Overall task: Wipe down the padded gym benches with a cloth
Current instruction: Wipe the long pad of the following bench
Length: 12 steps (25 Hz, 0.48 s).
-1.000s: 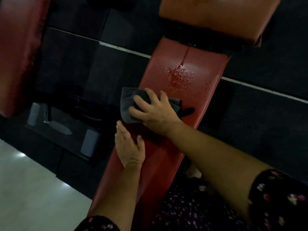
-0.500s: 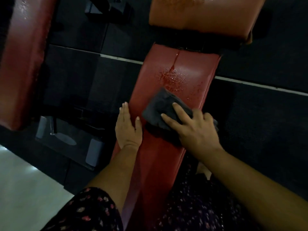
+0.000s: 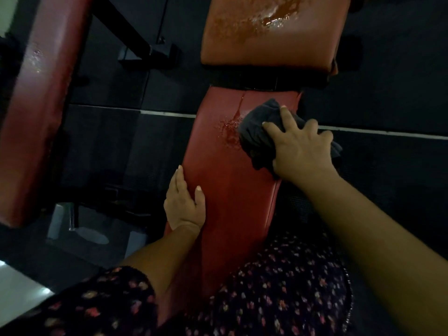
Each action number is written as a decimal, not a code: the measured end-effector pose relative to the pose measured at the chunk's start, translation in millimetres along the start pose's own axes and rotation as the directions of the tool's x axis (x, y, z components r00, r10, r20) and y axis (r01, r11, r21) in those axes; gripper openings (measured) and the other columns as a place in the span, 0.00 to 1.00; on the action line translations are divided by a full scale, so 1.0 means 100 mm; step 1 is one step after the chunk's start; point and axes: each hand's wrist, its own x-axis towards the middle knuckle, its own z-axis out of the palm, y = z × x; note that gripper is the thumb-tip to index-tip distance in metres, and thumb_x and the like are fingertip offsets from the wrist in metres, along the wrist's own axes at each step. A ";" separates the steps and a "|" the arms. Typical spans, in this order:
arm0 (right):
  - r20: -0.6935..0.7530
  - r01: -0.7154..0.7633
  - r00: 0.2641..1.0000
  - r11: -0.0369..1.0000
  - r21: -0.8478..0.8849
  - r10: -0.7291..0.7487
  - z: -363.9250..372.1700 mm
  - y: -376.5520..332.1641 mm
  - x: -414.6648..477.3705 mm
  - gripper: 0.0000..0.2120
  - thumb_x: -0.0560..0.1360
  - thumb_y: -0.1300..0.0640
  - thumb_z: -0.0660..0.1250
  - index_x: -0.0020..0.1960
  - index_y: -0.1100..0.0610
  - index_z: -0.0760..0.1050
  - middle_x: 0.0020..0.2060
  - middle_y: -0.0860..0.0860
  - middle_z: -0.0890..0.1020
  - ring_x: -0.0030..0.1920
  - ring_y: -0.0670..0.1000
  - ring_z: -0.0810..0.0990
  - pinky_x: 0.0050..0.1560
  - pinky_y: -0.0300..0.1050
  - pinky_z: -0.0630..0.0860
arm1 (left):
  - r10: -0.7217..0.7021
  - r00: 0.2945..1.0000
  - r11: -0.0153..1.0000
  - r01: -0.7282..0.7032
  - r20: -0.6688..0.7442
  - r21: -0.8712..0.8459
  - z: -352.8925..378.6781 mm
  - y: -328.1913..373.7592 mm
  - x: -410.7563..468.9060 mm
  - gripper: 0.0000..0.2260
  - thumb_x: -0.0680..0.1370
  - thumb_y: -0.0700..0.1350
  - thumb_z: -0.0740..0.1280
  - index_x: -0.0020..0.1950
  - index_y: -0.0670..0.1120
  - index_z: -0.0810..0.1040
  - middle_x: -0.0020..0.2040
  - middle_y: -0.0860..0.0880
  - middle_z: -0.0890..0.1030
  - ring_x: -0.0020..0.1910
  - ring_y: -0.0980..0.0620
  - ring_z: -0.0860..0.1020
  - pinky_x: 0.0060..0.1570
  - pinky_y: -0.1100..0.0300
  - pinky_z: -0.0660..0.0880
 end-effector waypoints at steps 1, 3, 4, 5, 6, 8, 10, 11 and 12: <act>0.036 -0.007 0.999 0.997 0.075 0.004 0.01 -0.01 0.02 0.36 0.73 0.40 0.66 0.75 0.42 0.51 0.79 0.51 0.44 0.67 0.67 0.62 0.56 0.64 0.70 | 0.011 1.000 1.000 -0.011 0.004 0.006 0.00 0.00 0.02 0.34 0.76 0.58 0.52 0.78 0.40 0.61 0.74 0.39 0.68 0.68 0.39 0.71 0.62 0.42 0.70; 0.064 0.010 0.998 0.984 0.178 -0.022 0.05 -0.01 0.04 0.42 0.69 0.31 0.65 0.75 0.41 0.50 0.79 0.50 0.44 0.71 0.68 0.58 0.58 0.66 0.70 | 0.017 1.000 1.000 -0.017 0.020 -0.001 -0.01 -0.01 -0.01 0.35 0.76 0.59 0.51 0.78 0.40 0.60 0.74 0.39 0.67 0.68 0.39 0.70 0.62 0.43 0.69; 0.052 0.016 0.998 0.985 0.174 -0.026 0.08 0.02 0.05 0.44 0.67 0.28 0.65 0.76 0.39 0.48 0.79 0.50 0.45 0.72 0.67 0.57 0.58 0.66 0.71 | 0.025 0.999 1.000 -0.025 0.027 -0.002 -0.02 -0.01 -0.01 0.35 0.76 0.59 0.51 0.78 0.41 0.59 0.75 0.40 0.66 0.69 0.39 0.70 0.63 0.43 0.68; 0.031 0.018 0.999 0.990 0.142 -0.023 0.09 0.06 0.06 0.46 0.67 0.28 0.65 0.76 0.38 0.46 0.78 0.50 0.48 0.71 0.66 0.58 0.58 0.65 0.72 | 0.025 0.999 1.000 -0.025 0.038 -0.005 -0.01 -0.01 0.00 0.35 0.76 0.60 0.50 0.79 0.41 0.58 0.75 0.40 0.65 0.70 0.39 0.69 0.63 0.43 0.67; 0.003 0.035 0.999 0.994 0.101 -0.035 0.11 0.08 0.04 0.45 0.69 0.31 0.66 0.77 0.37 0.45 0.77 0.52 0.52 0.69 0.65 0.60 0.56 0.63 0.74 | 0.016 0.999 1.000 -0.016 0.049 -0.007 0.01 -0.02 0.01 0.35 0.76 0.60 0.50 0.79 0.42 0.57 0.76 0.40 0.65 0.70 0.40 0.68 0.64 0.42 0.66; -0.026 0.123 0.992 0.991 0.057 -0.122 0.17 0.04 -0.01 0.41 0.71 0.40 0.70 0.77 0.37 0.51 0.74 0.53 0.60 0.64 0.64 0.65 0.49 0.59 0.77 | 0.007 0.998 1.000 -0.005 0.067 -0.020 0.00 -0.07 -0.01 0.35 0.77 0.60 0.50 0.80 0.42 0.56 0.77 0.41 0.63 0.71 0.40 0.67 0.65 0.41 0.66; -0.058 0.300 0.952 0.954 -0.029 -0.301 0.22 -0.03 -0.09 0.39 0.67 0.45 0.74 0.75 0.40 0.61 0.69 0.56 0.69 0.57 0.65 0.71 0.40 0.57 0.78 | 0.018 0.997 1.000 -0.016 0.070 -0.026 0.03 -0.07 -0.03 0.35 0.77 0.60 0.51 0.80 0.42 0.55 0.77 0.41 0.63 0.72 0.40 0.67 0.65 0.40 0.66; -0.058 0.368 0.926 0.926 -0.089 -0.373 0.25 -0.08 -0.11 0.39 0.66 0.46 0.75 0.74 0.41 0.64 0.68 0.57 0.72 0.54 0.66 0.74 0.37 0.55 0.78 | 0.023 0.998 0.999 -0.021 0.063 -0.034 0.04 -0.07 -0.02 0.35 0.77 0.60 0.51 0.80 0.42 0.55 0.77 0.41 0.63 0.72 0.41 0.67 0.65 0.40 0.66; -0.032 0.394 0.915 0.908 -0.143 -0.402 0.23 -0.16 -0.10 0.38 0.67 0.45 0.73 0.74 0.40 0.64 0.68 0.57 0.71 0.53 0.65 0.74 0.36 0.52 0.77 | 0.030 0.998 0.999 -0.027 0.060 -0.041 0.04 -0.08 -0.03 0.35 0.78 0.60 0.51 0.80 0.42 0.55 0.77 0.41 0.63 0.72 0.41 0.66 0.66 0.41 0.66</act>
